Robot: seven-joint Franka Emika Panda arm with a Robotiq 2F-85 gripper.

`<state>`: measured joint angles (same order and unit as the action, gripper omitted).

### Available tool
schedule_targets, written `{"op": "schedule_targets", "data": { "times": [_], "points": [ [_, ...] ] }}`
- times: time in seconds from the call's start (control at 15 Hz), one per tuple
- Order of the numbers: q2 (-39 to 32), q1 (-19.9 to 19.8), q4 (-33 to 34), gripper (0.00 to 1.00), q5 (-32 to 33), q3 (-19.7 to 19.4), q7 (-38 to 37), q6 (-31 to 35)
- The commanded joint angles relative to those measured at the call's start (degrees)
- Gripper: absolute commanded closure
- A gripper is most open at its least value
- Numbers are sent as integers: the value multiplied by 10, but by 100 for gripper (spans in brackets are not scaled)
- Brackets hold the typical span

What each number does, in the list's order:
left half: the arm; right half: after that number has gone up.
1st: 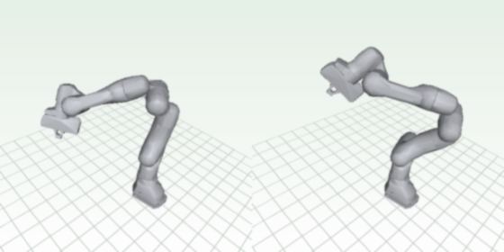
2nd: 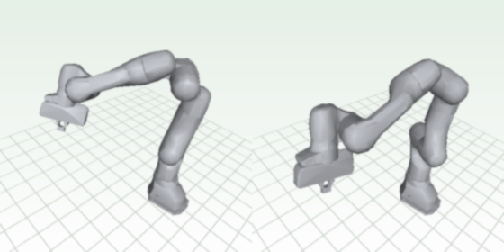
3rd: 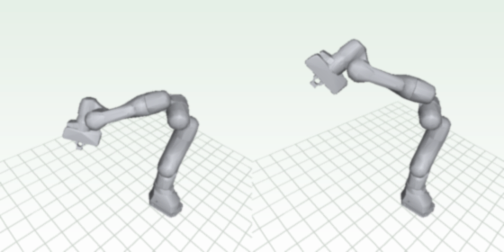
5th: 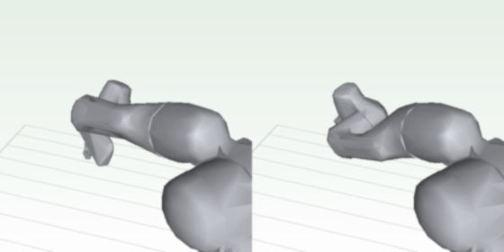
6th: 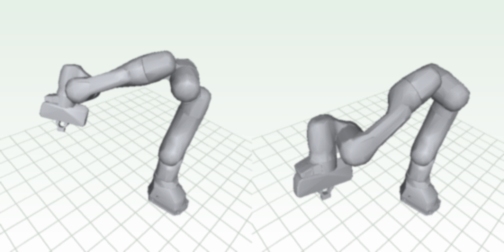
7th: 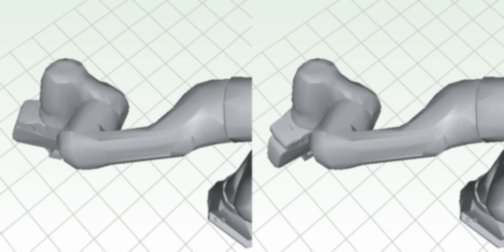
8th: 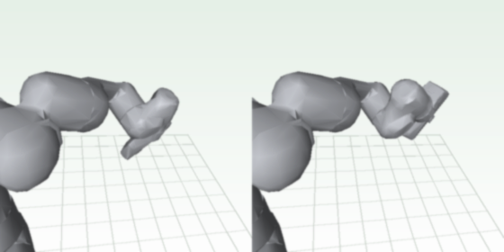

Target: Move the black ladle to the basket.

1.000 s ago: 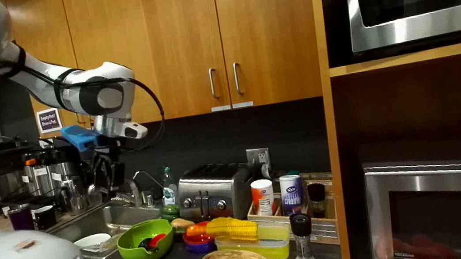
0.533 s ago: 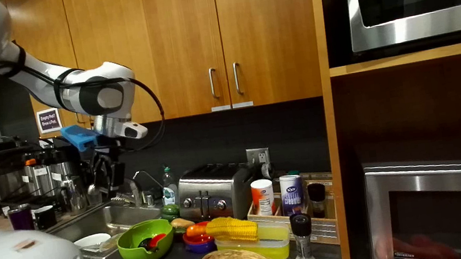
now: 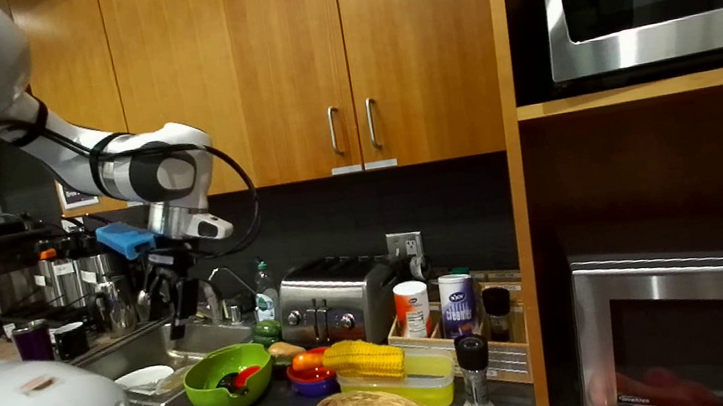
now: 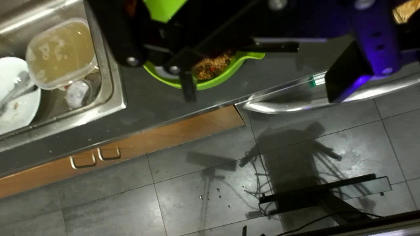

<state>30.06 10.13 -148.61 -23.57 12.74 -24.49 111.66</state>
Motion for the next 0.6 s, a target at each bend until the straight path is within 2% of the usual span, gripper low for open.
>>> {"op": "schedule_targets", "data": {
  "times": [0.0, 0.33, 0.47, 0.53],
  "points": [
    [-39, -3, 0, 0, 22, 13, 0, -13],
    [-79, 10, 9, 0, 46, 7, 77, -18],
    [-80, 9, 10, 0, 69, 15, 81, -9],
    [-72, 8, -2, 0, 50, 6, 74, -12]
  ]
}}
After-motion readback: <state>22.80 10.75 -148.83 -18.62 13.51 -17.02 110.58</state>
